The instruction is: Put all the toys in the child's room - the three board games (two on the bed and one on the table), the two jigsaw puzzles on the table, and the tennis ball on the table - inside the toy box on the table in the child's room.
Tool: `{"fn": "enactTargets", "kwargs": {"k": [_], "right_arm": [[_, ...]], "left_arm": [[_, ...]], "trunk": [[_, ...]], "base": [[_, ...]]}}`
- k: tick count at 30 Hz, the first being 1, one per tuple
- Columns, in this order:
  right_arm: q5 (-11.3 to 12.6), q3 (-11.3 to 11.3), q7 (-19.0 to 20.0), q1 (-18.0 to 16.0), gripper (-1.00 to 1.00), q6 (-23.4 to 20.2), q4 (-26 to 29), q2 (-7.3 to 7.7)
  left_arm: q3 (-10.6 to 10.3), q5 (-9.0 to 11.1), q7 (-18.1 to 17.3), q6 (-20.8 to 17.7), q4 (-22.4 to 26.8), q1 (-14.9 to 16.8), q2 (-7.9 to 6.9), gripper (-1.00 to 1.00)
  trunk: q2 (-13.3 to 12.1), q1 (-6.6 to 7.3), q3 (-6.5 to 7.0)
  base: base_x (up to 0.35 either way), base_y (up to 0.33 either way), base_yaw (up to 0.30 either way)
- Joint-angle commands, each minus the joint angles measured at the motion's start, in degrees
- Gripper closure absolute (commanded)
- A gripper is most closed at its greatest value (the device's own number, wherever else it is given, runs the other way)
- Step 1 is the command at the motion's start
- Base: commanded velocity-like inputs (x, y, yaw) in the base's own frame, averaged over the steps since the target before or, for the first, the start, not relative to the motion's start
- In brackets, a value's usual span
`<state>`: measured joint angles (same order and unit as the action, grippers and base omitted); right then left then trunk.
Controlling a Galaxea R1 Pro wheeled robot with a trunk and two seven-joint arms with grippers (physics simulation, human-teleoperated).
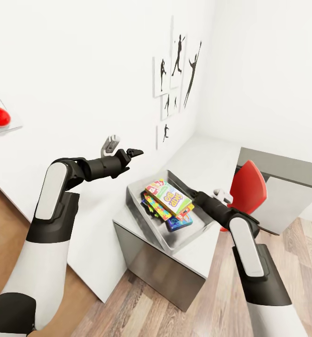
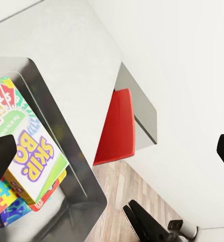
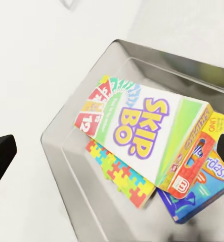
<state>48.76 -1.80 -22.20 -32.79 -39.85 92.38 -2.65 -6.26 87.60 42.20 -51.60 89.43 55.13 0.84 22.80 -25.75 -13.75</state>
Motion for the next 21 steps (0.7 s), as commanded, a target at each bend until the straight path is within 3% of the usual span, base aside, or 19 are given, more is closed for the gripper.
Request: {"fn": "enactTargets", "kwargs": {"k": [1, 4, 9, 12, 14, 21], "right_arm": [[0.62, 0.0, 0.37, -0.05, -1.0, -0.08, 0.11, 0.75], [0.61, 0.01, 1.31, -0.04, -1.0, -0.08, 0.14, 1.54], [0.62, 0.63, 4.12, 0.05, -1.0, -0.06, 0.21, 5.22], [0.63, 1.01, 4.54, 0.07, -1.0, -0.06, 0.22, 6.15], [0.63, 2.07, 5.14, 0.11, -1.0, -0.08, 0.23, 7.71], [0.63, 5.32, 5.77, 0.15, -1.0, -0.12, 0.25, 9.64]], "left_arm": [[0.03, 0.54, 0.6, -0.06, 0.04, 0.07, 0.02, -1.0], [0.03, 0.53, 0.6, -0.07, 0.04, 0.07, 0.03, -1.0], [0.02, 0.52, 0.6, -0.08, 0.02, 0.08, 0.2, -1.0], [0.02, 0.51, 0.6, -0.08, 0.01, 0.1, 0.25, -1.0], [-0.01, 0.49, 0.62, -0.08, -0.01, 0.14, 0.38, -1.0], [-0.48, 0.47, 0.66, -0.08, -0.04, 0.24, 0.84, -1.0]], "trunk": [[0.12, -0.04, -0.12], [0.12, -0.04, -0.12], [0.12, -0.04, -0.12], [0.12, -0.04, -0.12], [0.12, -0.04, -0.12], [0.12, -0.04, -0.12]], "base": [[0.0, 0.0, -0.05], [0.0, 0.0, -0.081], [0.0, 0.0, -0.172], [0.0, 0.0, -0.22], [0.0, 0.0, -0.243], [0.0, 0.0, -0.263]]}}
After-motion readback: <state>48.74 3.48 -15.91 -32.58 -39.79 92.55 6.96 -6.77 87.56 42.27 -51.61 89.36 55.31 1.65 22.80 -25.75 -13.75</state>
